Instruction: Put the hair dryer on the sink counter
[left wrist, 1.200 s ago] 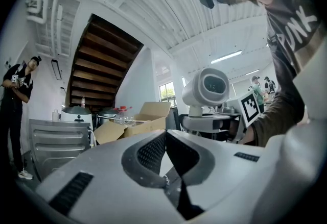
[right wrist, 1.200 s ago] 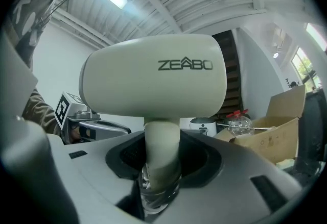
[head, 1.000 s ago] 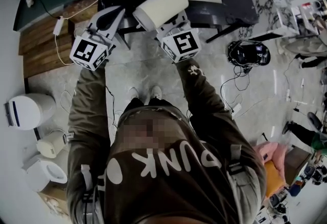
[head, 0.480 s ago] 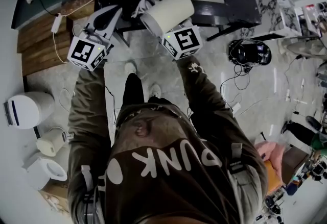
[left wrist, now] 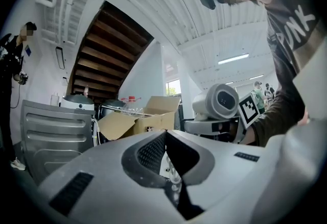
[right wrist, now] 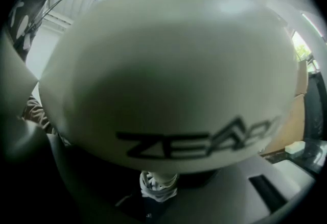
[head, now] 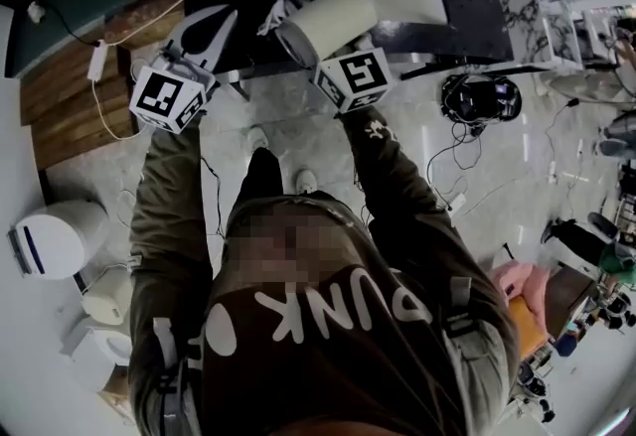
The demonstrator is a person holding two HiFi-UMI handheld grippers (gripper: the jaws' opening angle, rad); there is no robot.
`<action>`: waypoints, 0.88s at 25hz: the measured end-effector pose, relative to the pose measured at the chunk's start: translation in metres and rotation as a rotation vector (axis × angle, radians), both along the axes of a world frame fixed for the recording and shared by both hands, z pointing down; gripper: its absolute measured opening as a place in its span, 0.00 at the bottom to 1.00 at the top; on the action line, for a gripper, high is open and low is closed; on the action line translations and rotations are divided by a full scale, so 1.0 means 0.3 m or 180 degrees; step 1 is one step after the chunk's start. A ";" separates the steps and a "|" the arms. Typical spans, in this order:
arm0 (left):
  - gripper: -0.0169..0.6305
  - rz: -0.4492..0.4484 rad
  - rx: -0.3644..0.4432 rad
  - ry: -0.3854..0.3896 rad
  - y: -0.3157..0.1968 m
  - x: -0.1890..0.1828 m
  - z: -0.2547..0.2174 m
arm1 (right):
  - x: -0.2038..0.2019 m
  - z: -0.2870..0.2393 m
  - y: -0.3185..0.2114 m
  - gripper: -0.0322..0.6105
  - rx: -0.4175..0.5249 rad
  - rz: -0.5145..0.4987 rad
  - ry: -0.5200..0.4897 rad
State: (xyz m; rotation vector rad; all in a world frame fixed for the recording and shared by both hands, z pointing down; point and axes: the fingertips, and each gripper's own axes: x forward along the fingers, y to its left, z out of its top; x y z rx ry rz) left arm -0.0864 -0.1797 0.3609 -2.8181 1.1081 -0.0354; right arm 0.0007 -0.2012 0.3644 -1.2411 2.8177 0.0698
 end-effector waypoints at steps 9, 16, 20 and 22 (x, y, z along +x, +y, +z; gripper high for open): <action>0.03 0.0131 -0.0054 0.0059 -0.192 -0.089 0.023 | -0.095 0.071 -0.211 0.27 -0.0406 0.0064 0.0164; 0.03 0.0150 -0.0105 0.0069 -0.258 -0.127 0.048 | -0.162 0.230 -0.375 0.27 -0.1300 -0.0243 0.0341; 0.03 0.0079 -0.0087 0.0039 -0.274 -0.132 0.060 | -0.172 0.323 -0.455 0.27 -0.1827 -0.0432 0.0696; 0.03 0.0033 -0.0098 0.0066 -0.278 -0.139 0.061 | -0.194 0.356 -0.486 0.27 -0.2131 -0.0554 0.0870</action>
